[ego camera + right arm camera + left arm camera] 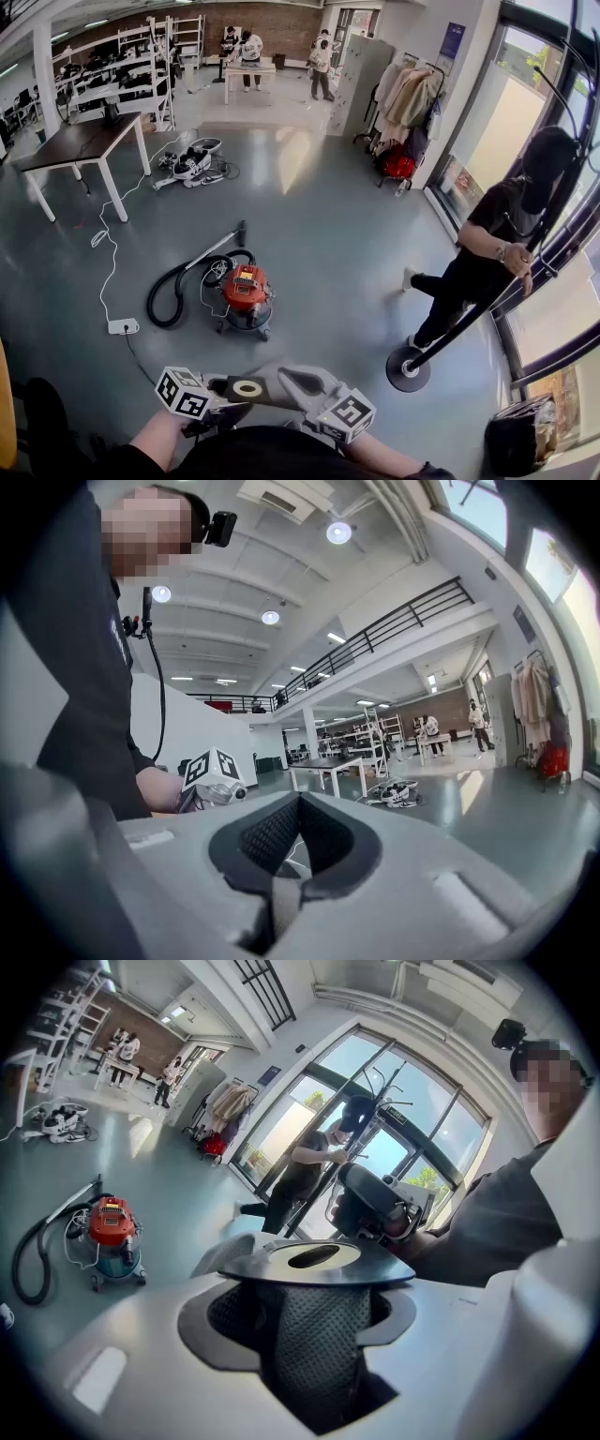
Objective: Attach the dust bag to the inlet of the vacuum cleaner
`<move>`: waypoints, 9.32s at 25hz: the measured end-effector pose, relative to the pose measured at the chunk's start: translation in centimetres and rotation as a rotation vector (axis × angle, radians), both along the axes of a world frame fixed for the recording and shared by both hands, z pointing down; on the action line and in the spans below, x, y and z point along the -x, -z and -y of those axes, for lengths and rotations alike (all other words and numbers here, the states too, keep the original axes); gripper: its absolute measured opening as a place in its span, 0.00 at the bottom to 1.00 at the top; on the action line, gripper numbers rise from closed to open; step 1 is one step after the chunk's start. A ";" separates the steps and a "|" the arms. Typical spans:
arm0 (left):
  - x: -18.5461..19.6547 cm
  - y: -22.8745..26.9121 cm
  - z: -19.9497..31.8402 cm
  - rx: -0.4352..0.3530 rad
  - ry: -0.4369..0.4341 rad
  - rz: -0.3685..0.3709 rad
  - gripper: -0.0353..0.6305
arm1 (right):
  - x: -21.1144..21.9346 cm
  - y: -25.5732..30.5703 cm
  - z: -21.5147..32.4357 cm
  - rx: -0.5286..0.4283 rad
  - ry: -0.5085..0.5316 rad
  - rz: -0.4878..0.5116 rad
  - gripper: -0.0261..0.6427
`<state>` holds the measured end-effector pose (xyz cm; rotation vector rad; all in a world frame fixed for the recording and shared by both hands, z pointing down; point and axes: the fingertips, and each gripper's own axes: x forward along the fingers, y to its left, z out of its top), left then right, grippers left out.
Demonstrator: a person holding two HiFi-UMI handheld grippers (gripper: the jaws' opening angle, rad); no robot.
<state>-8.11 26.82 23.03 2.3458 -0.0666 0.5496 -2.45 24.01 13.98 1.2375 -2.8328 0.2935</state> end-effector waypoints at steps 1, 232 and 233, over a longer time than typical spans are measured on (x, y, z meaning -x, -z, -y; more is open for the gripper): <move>-0.1 0.1 0.0 0.000 0.000 0.000 0.45 | -0.1 0.1 0.0 -0.001 -0.002 0.000 0.03; -6.7 -59.6 33.0 0.637 -0.054 0.039 0.45 | -6.0 -54.5 48.2 -0.100 0.123 -0.267 0.20; -6.7 -59.6 33.0 0.640 -0.052 0.039 0.45 | -5.7 -54.6 48.5 -0.105 0.135 -0.278 0.20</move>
